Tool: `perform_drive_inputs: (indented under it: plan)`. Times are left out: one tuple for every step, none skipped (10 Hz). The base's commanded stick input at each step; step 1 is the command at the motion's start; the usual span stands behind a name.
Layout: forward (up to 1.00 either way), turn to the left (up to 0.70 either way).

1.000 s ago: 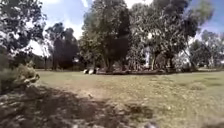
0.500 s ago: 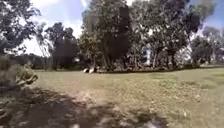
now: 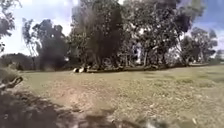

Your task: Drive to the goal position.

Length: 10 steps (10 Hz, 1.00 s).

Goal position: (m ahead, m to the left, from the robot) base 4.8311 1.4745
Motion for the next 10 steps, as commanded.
perform_drive_inputs:
  plan:
    - [0.7, 0.0]
    - [0.7, 0.0]
    - [0.7, 0.0]
    - [0.7, 0.0]
    - [0.7, 0.0]
    - [0.7, 0.0]
    - [0.7, 0.0]
    - [0.7, 0.0]
    - [0.7, 0.0]
    - [0.7, 0.0]
